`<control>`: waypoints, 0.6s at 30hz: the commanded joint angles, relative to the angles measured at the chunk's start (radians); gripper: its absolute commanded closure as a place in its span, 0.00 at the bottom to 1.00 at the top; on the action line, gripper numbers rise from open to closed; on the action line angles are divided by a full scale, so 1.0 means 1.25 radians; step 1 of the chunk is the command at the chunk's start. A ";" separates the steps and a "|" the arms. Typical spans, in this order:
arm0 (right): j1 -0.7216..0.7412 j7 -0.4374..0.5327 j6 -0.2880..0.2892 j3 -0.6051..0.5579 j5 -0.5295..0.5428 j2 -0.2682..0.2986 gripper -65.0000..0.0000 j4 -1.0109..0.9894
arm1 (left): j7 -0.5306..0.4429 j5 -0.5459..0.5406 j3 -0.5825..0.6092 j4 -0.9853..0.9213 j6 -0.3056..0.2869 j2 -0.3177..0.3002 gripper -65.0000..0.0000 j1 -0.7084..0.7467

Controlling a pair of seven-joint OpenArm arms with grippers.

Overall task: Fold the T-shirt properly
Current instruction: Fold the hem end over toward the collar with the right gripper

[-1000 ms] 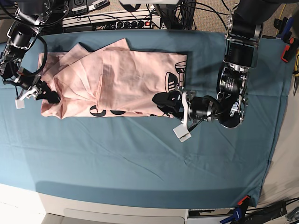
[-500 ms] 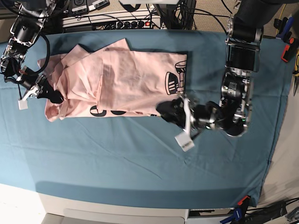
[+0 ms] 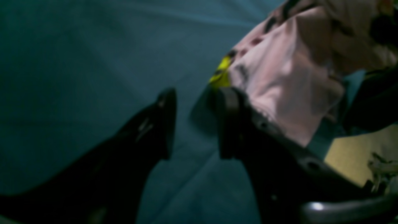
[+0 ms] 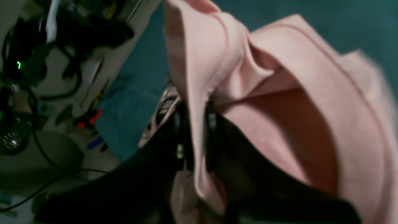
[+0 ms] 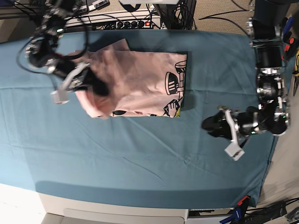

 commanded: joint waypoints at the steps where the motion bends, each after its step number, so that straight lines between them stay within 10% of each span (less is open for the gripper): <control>1: 0.005 0.017 0.001 -0.021 0.008 -0.014 1.00 0.024 | -0.013 -0.021 -0.005 0.013 -0.004 -0.017 0.64 -0.022; 18: 0.057 0.278 -0.062 -0.252 -0.458 -0.173 1.00 0.018 | -0.019 -0.031 -0.005 0.013 -0.004 -0.042 0.64 -0.022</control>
